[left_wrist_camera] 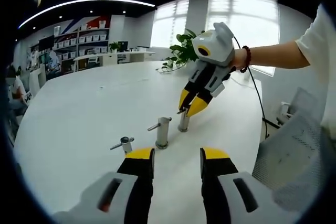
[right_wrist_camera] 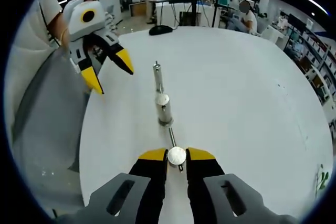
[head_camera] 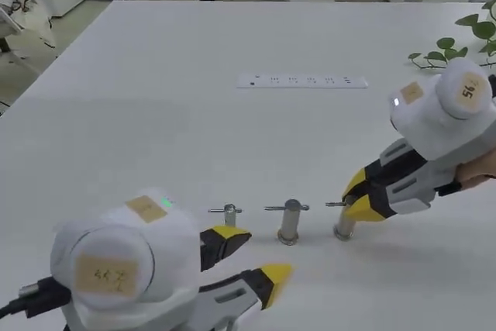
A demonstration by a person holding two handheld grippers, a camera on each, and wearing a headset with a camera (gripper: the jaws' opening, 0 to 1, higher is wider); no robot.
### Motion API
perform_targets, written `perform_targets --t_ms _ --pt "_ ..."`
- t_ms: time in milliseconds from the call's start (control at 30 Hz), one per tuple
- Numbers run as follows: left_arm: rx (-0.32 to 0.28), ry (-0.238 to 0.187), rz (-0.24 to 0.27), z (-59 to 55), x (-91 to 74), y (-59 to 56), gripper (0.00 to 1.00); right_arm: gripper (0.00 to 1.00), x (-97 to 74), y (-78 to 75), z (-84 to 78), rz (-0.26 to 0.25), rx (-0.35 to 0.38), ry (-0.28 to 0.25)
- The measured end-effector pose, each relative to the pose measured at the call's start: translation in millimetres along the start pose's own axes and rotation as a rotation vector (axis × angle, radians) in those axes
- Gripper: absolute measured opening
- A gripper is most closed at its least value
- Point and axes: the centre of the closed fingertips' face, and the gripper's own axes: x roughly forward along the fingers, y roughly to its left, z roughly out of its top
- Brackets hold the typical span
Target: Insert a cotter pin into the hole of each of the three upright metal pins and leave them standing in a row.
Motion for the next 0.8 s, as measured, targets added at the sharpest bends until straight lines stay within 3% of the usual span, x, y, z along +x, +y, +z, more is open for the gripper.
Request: perform_targets --t_ms 267,667,800 --pt "-0.005 -0.011 0.044 4.8 -15.1 15.5 0.42 0.28 -2.8 -2.6 7.7 -0.044 0.064 -0.042" --pt "-0.038 -0.028 0.092 11.1 -35.0 32.7 0.53 0.48 -27.0 8.1 16.0 -0.123 0.197 -0.125" --pt "-0.065 -0.041 0.106 14.4 -42.0 37.5 0.58 0.54 -38.0 12.1 14.2 -0.177 0.262 -0.149"
